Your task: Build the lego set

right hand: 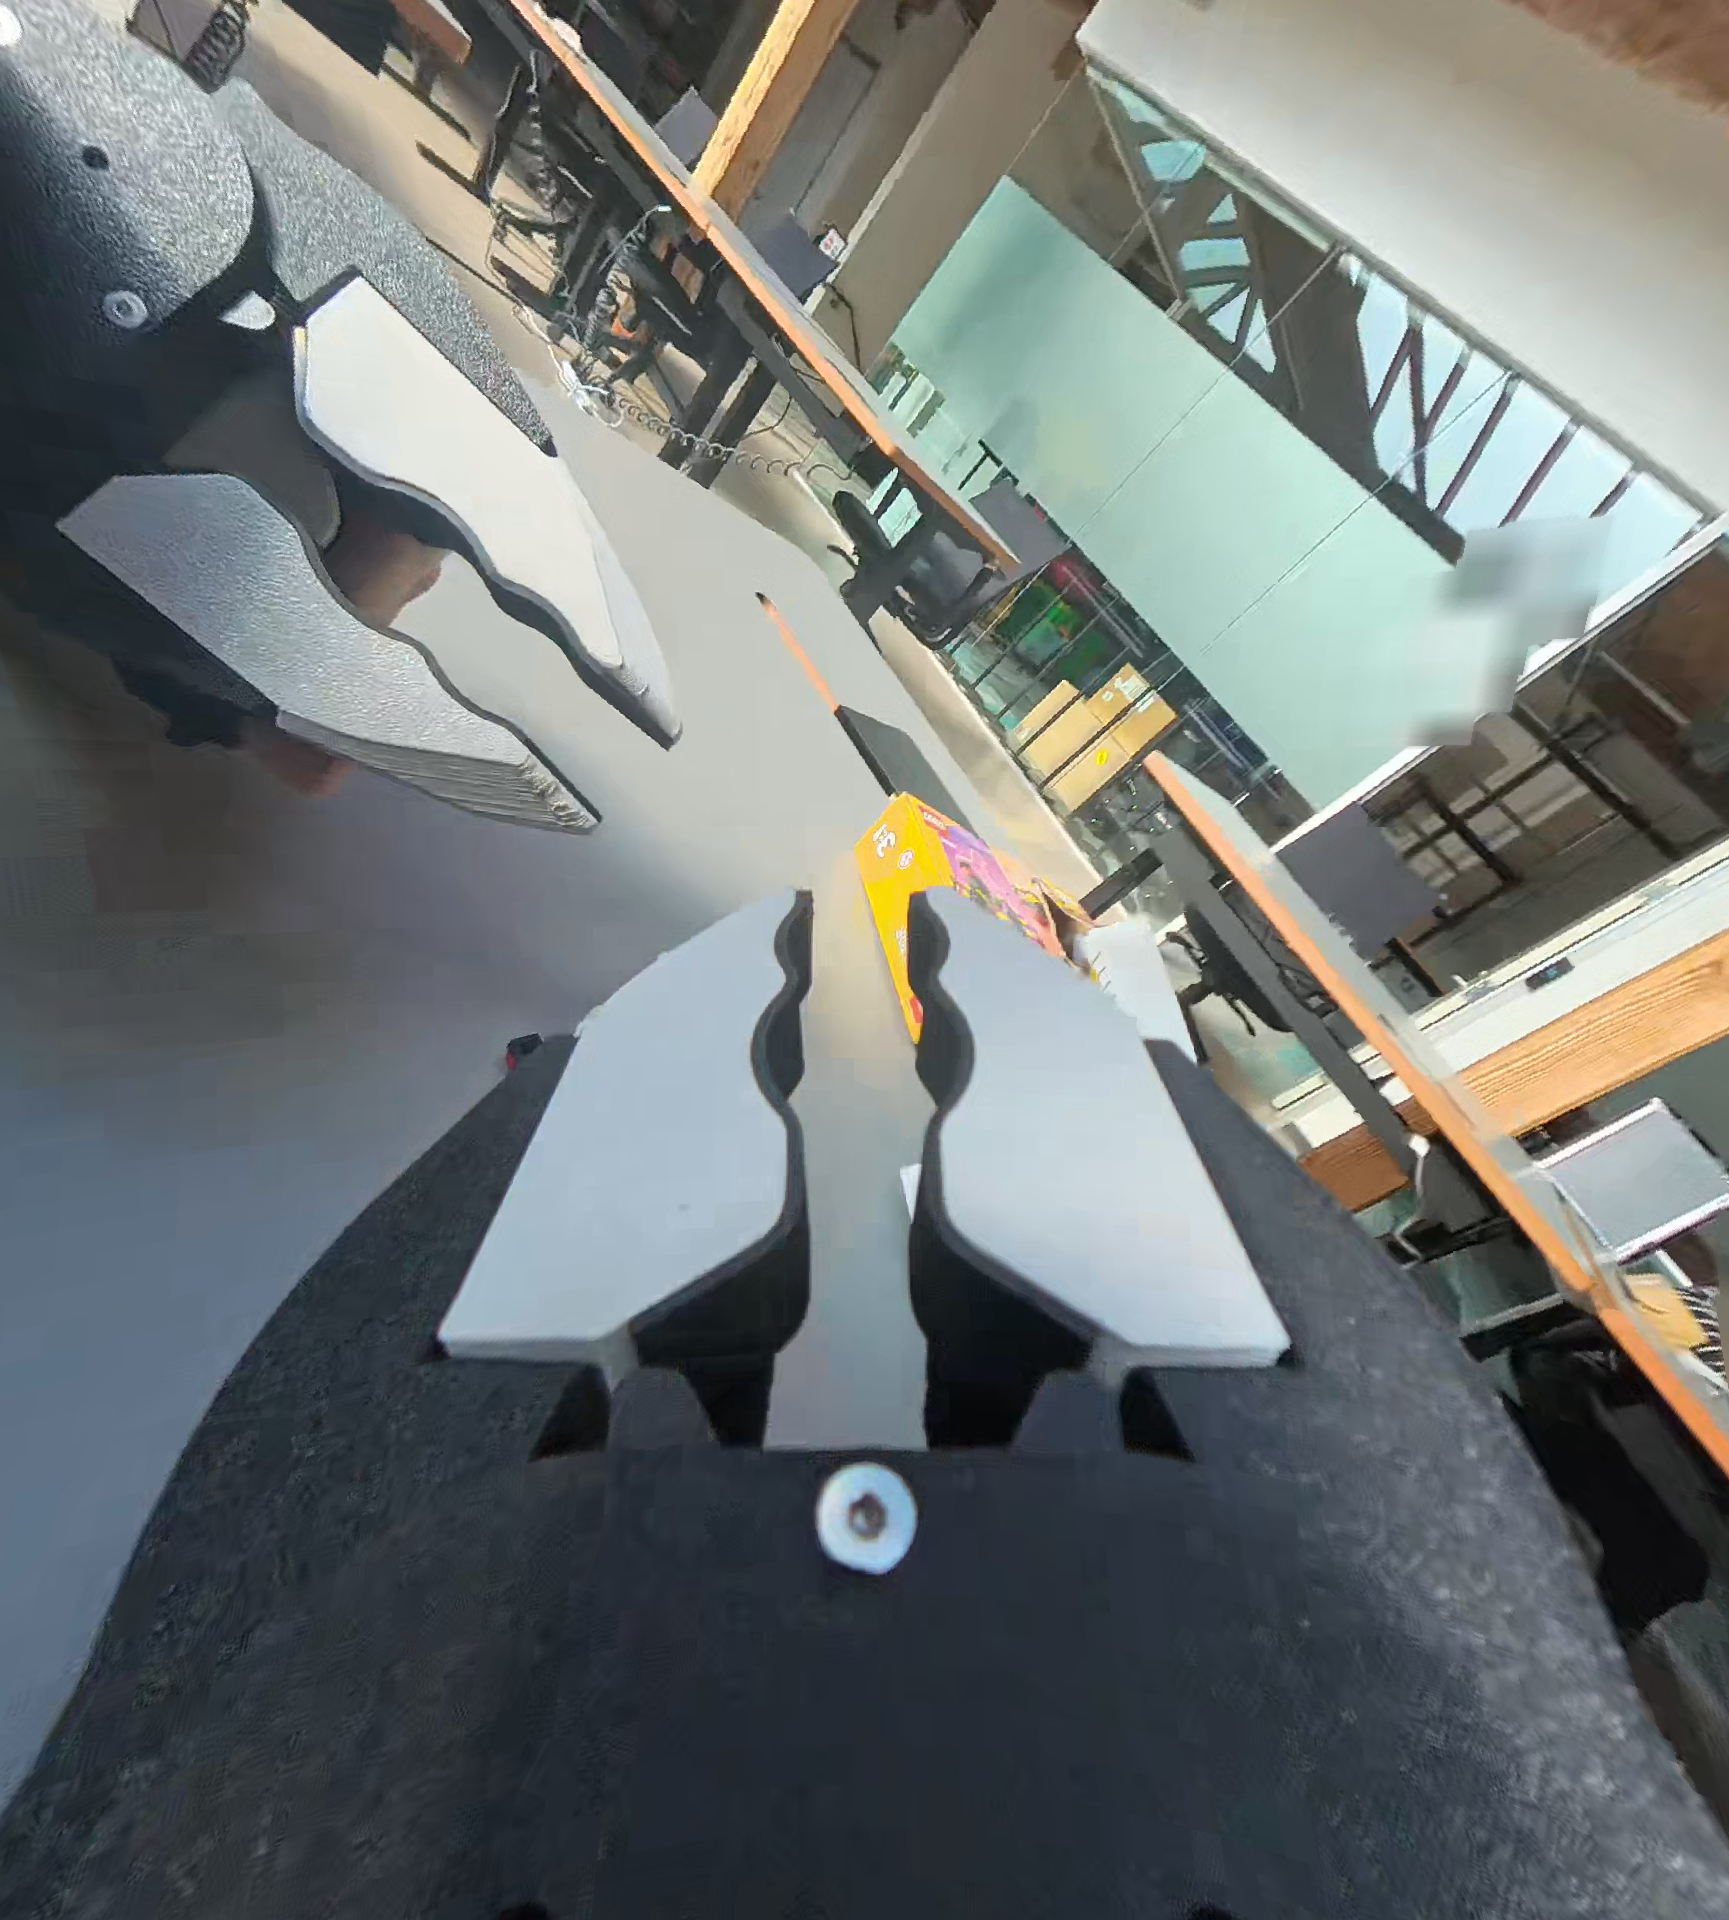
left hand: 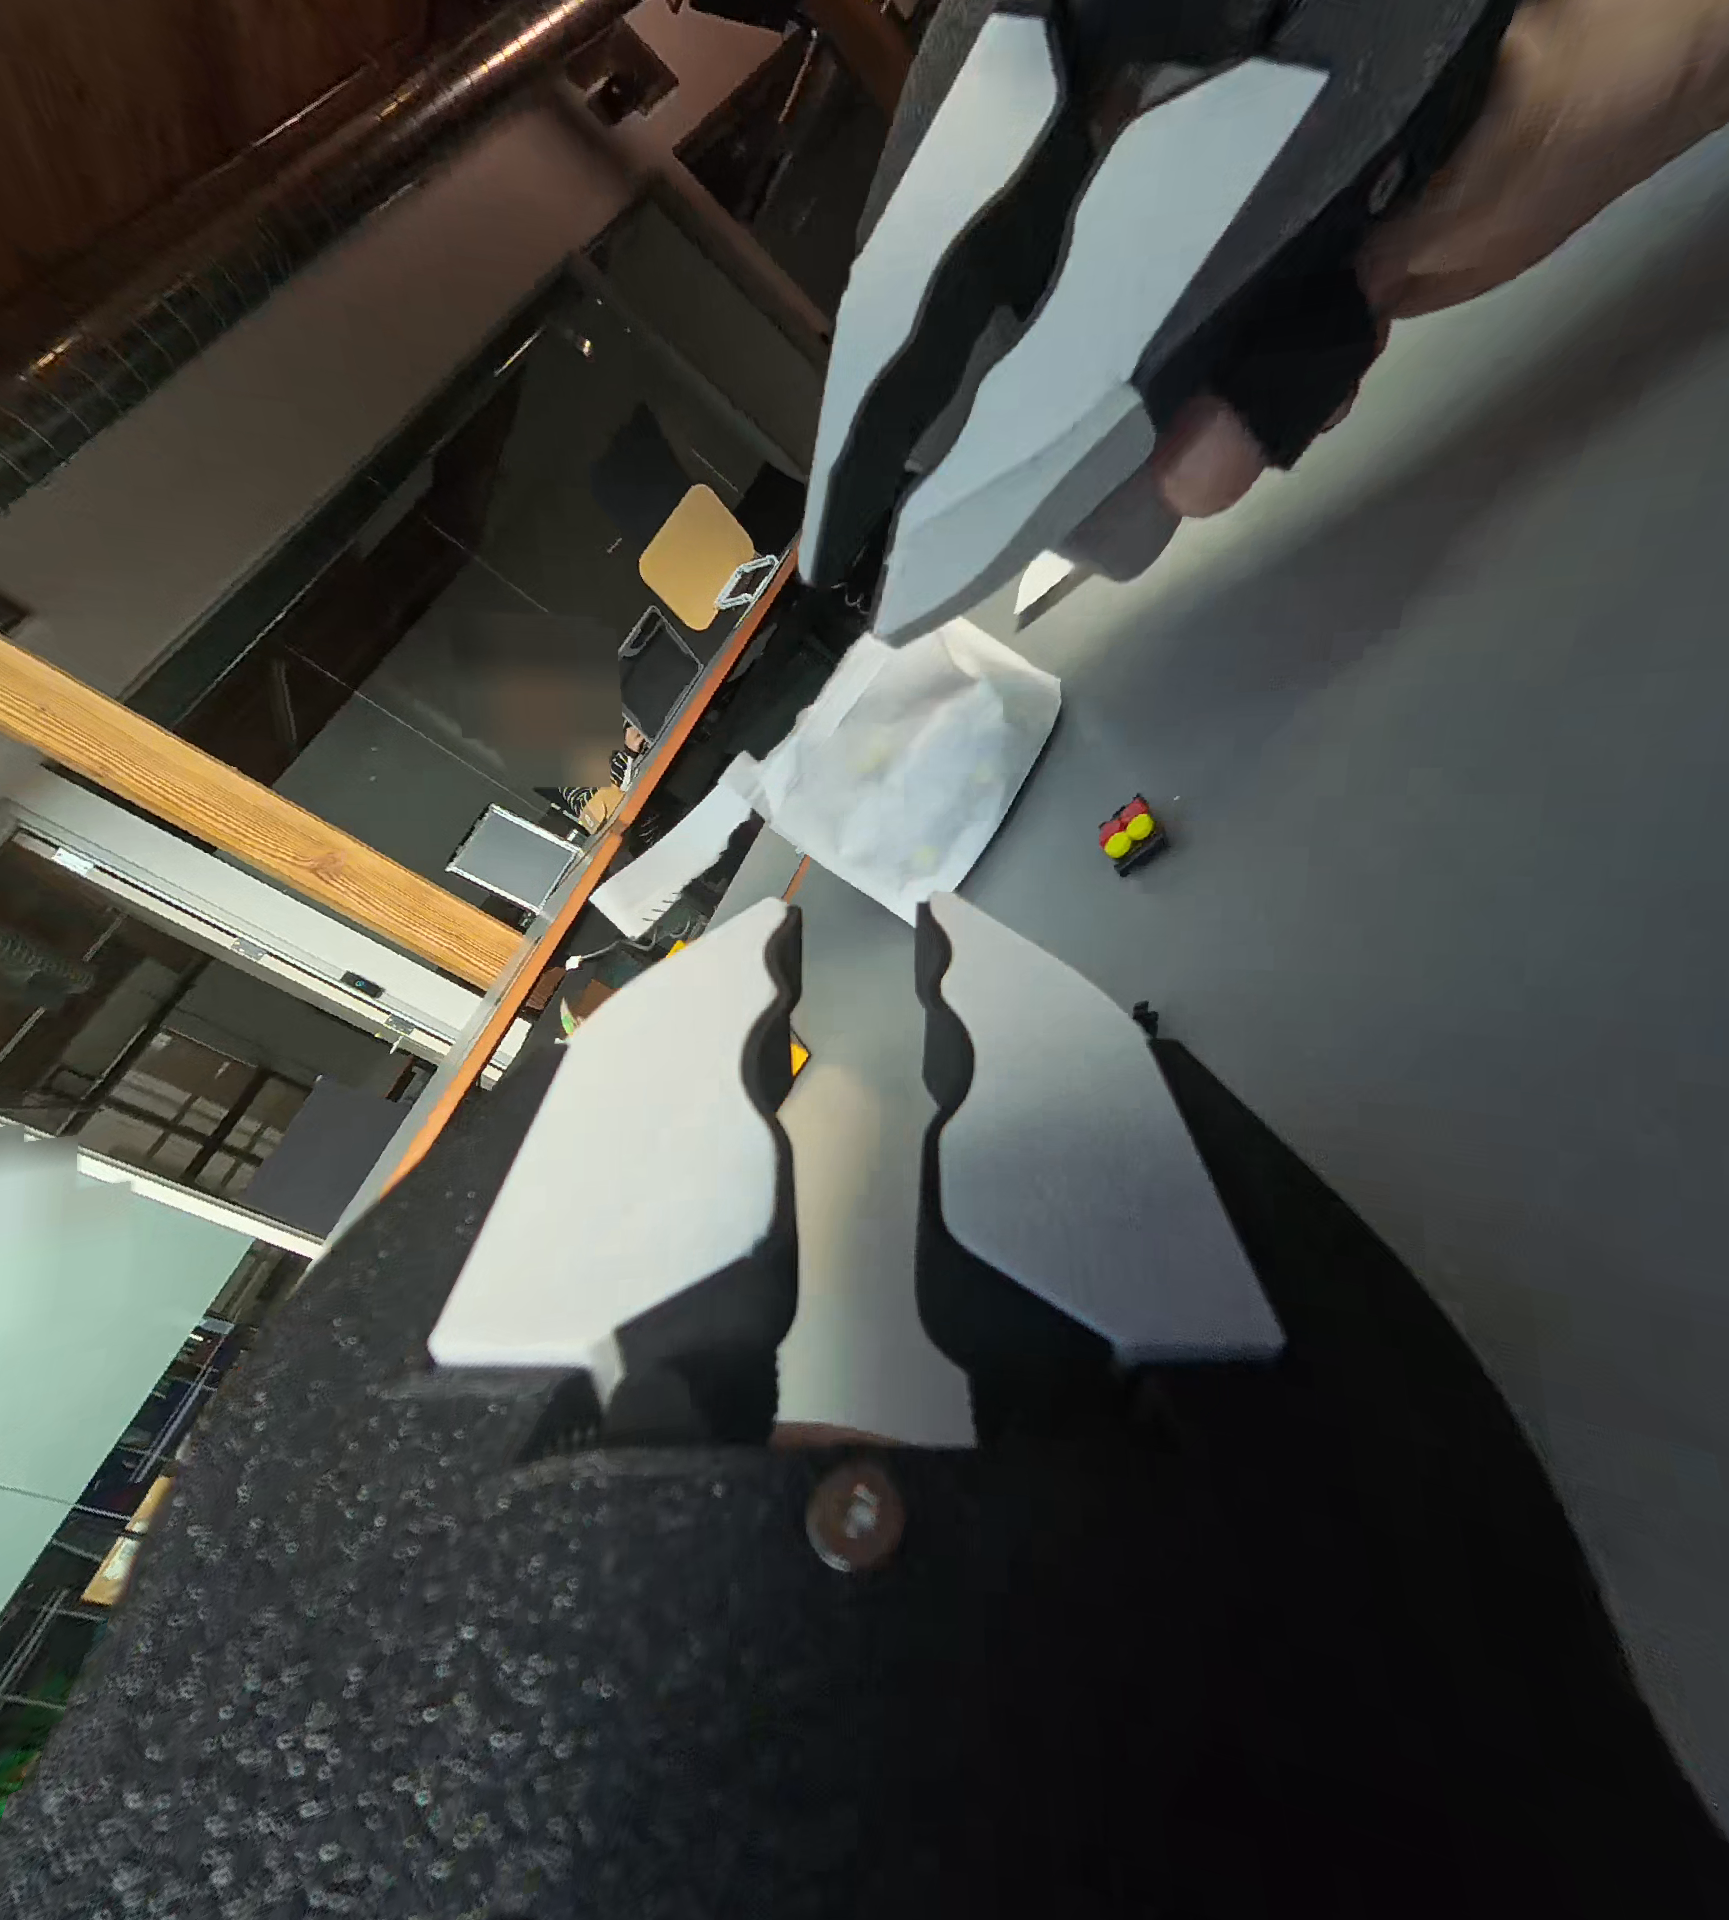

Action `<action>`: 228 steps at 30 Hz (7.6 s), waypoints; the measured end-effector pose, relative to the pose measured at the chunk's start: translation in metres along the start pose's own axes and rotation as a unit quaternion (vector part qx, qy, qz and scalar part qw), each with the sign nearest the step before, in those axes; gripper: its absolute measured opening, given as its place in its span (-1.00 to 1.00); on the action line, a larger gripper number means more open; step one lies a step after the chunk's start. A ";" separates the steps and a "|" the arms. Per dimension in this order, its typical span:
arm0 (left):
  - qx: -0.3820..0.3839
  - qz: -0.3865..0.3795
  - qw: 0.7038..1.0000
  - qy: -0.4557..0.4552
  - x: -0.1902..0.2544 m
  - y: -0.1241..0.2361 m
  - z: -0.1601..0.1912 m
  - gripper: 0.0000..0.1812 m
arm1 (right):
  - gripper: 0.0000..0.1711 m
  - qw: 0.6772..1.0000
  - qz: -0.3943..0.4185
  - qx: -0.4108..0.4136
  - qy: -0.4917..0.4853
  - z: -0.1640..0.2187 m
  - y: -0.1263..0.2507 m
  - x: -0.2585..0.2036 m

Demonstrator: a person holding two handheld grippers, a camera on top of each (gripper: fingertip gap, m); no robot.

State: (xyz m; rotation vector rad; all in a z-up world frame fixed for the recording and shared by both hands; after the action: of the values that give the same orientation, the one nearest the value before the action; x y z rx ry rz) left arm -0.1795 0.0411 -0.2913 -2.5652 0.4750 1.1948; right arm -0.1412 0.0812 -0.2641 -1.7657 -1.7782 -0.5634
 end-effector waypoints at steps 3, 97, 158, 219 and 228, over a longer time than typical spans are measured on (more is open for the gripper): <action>0.006 0.030 0.998 -0.061 0.018 -0.002 -0.008 -0.79 | -0.86 0.998 -0.011 -0.047 0.046 0.020 -0.009 -0.032; 0.296 0.193 0.811 0.467 -0.026 -0.046 -0.131 -0.92 | -0.91 0.877 -0.068 0.272 -0.390 -0.085 0.055 0.023; 0.187 0.189 0.828 0.493 -0.002 -0.066 -0.078 -1.00 | -0.86 0.844 0.033 0.194 -0.500 -0.029 0.094 0.070; -0.136 -0.538 0.807 0.204 -0.020 0.636 -0.155 -0.87 | -0.60 0.713 -0.472 0.282 -0.435 -0.385 -0.121 -0.416; -0.230 -0.579 0.755 0.205 -0.035 0.827 -0.217 -0.85 | -0.67 0.614 -0.541 0.189 -0.543 -0.578 -0.281 -0.520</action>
State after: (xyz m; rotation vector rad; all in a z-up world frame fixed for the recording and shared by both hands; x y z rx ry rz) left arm -0.3848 -0.7863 -0.2157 -2.5925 -1.3474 0.2634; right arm -0.3793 -0.7008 -0.1433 -0.3774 -3.4020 0.7143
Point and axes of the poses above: each gripper's, where its closed fingertips meet, y back along the fingers, z out of its underside, x = y × z across the jaws, the point moved 1 cm from there along y, back along the fingers, and after that the axes turned 12 degrees about x, right-handed, at the moved point
